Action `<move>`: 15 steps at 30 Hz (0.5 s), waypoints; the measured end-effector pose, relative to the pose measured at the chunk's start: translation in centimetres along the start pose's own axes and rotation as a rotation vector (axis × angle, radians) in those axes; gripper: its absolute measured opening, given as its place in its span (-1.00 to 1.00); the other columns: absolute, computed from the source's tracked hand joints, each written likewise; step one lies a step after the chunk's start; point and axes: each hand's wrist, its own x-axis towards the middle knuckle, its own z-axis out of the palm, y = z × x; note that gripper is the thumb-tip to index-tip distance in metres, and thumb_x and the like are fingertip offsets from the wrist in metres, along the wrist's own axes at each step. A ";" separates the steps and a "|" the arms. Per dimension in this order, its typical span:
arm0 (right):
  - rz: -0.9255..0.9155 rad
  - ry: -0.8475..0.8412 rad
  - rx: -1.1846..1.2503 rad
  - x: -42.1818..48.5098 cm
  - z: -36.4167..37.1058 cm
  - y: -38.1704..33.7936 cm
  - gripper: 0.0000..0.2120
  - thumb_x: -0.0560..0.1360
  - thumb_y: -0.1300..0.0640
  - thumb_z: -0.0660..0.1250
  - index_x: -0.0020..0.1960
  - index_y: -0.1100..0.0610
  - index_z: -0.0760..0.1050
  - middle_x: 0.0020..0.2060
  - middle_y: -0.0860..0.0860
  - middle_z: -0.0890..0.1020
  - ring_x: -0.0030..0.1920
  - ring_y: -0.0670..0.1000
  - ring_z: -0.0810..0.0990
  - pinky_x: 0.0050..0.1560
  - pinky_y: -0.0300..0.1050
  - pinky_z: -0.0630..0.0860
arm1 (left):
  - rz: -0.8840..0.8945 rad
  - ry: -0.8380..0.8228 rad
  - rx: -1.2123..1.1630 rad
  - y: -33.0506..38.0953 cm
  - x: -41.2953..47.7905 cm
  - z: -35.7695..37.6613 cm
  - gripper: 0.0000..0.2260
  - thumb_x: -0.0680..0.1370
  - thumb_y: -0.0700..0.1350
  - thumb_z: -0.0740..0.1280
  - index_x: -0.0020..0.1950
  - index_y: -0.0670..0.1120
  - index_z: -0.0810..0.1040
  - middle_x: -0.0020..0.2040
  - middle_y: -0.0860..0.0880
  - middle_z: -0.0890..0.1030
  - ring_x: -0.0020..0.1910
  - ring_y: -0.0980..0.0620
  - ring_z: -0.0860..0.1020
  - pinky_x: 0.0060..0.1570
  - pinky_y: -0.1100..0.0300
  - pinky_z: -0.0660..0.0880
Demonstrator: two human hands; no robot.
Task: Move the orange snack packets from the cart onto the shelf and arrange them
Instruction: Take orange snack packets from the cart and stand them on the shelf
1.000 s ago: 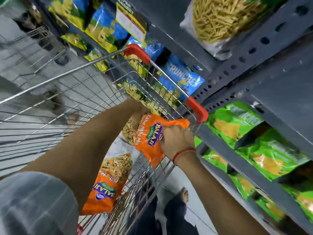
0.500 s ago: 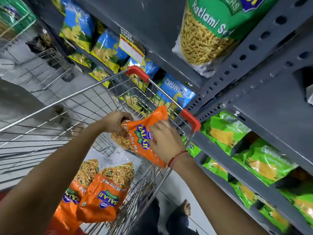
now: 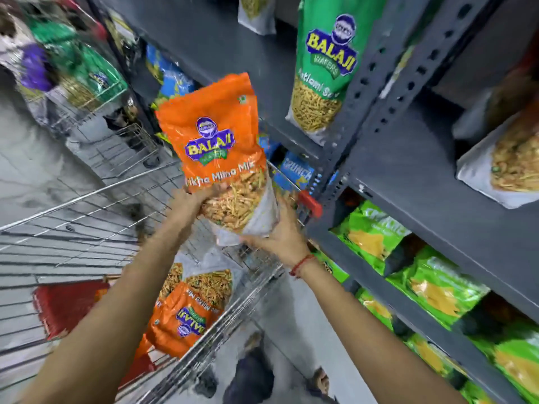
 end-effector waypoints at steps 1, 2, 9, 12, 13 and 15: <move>-0.003 0.007 0.013 -0.1 -0.5 -0.2 0.13 0.09 -0.15 0.58 0.49 0.06 0.06 0.49 0.05 0.20 0.48 -0.02 0.18 0.48 0.04 0.20 | 0.000 0.018 -0.024 0.8 -1.0 0.9 -0.83 0.40 -0.15 0.44 -0.09 0.05 0.52 -0.36 0.24 0.66 -0.42 0.39 0.56 -0.43 0.44 0.46; -0.004 0.018 0.017 -0.6 -1.5 -0.6 0.13 0.11 -0.12 0.59 0.49 0.07 0.05 0.50 0.05 0.20 0.49 0.01 0.18 0.48 0.06 0.19 | 0.008 0.026 -0.041 1.3 -2.0 1.8 -0.87 0.43 -0.16 0.41 -0.12 0.05 0.52 -0.40 0.24 0.65 -0.43 0.35 0.57 -0.44 0.44 0.46; -0.034 0.046 0.079 -3.9 -9.0 -0.9 -0.21 0.05 -0.09 0.64 0.19 0.07 0.43 0.19 0.04 0.59 0.19 0.04 0.55 0.25 0.11 0.49 | 0.044 -0.095 0.048 4.7 -6.0 7.1 -0.62 0.23 0.10 0.51 -0.01 0.04 0.57 -0.05 0.05 0.68 -0.15 0.09 0.62 -0.10 0.18 0.51; -0.064 0.116 0.265 -7.1 -13.3 0.2 -0.42 0.14 0.23 0.62 0.09 0.00 0.49 0.06 -0.07 0.64 0.07 -0.10 0.61 0.20 -0.06 0.54 | 0.076 -0.378 0.107 6.7 -8.3 10.8 -0.29 -0.04 0.31 0.52 0.04 0.10 0.51 -0.07 0.13 0.69 -0.08 0.10 0.65 -0.07 0.16 0.55; -0.078 0.138 0.296 -8.2 -14.7 0.5 -0.43 0.16 0.30 0.60 0.07 -0.02 0.49 0.05 -0.09 0.64 0.04 -0.15 0.61 0.17 -0.12 0.54 | 0.064 -0.445 0.107 7.1 -9.0 12.1 -0.21 -0.11 0.33 0.53 0.04 0.09 0.50 -0.03 0.09 0.67 -0.04 0.05 0.63 -0.02 0.11 0.54; -0.083 0.201 0.311 -10.3 -17.3 1.6 -0.39 0.14 0.26 0.61 0.13 0.04 0.48 0.10 -0.04 0.63 0.10 -0.11 0.60 0.20 -0.07 0.53 | 0.046 -0.558 0.113 7.4 -10.0 14.7 -0.15 -0.18 0.28 0.57 0.05 0.05 0.49 -0.01 0.04 0.65 0.00 0.00 0.61 0.02 0.05 0.53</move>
